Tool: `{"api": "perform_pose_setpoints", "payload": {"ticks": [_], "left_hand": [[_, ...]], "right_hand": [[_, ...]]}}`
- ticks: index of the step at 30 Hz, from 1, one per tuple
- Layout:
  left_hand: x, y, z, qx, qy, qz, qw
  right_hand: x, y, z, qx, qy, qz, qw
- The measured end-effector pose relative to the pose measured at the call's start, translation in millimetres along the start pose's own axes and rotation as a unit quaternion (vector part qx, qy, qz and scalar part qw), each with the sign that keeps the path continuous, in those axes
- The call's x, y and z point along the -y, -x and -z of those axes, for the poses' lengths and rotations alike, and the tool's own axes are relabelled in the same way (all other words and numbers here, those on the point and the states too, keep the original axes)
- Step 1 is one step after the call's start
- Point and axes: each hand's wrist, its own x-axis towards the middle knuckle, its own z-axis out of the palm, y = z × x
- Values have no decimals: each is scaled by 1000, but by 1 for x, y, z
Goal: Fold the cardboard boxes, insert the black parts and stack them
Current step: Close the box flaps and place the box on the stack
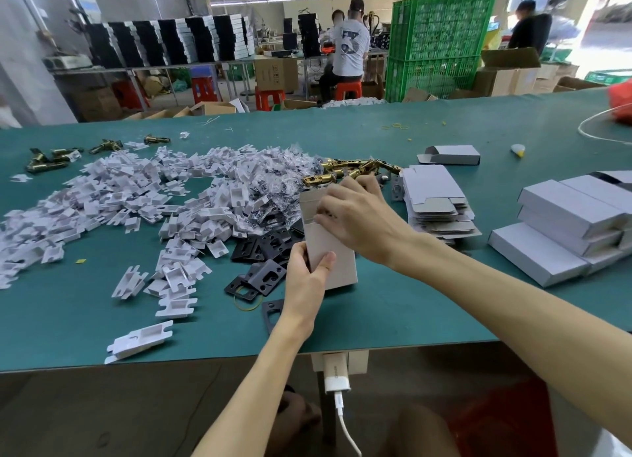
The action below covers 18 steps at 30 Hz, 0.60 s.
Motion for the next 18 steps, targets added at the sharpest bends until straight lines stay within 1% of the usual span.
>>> {"api": "perform_pose_setpoints", "payload": {"ticks": [3, 5, 7, 9, 10, 11, 13, 14, 15, 18], "left_hand": [[0, 0, 0, 1, 8, 2, 1000], [-1, 0, 0, 3, 8, 2, 1000], [-1, 1, 0, 3, 12, 1, 1000], [-1, 1, 1, -2, 30, -3, 1000], [-1, 2, 1, -8, 42, -6, 999], [-2, 2, 1, -14, 50, -11, 999], [-2, 2, 2, -15, 57, -24, 998], [-2, 1, 2, -8, 59, -30, 998], [-2, 1, 1, -1, 60, -35, 998], [-3, 0, 0, 5, 41, -37, 998]], "right_hand": [[-2, 7, -5, 45, 18, -9, 999], [-3, 9, -5, 40, 6, -11, 999], [-3, 13, -5, 11, -46, -20, 999], [-2, 20, -7, -32, -137, -67, 988], [-2, 24, -9, -38, -197, -105, 974], [-2, 27, -10, -28, -267, -151, 951], [0, 33, -13, 12, -402, -240, 884], [0, 37, -16, 25, -448, -269, 852], [0, 41, -20, 27, -475, -286, 832], [2, 51, -28, 1, -534, -312, 786]]}}
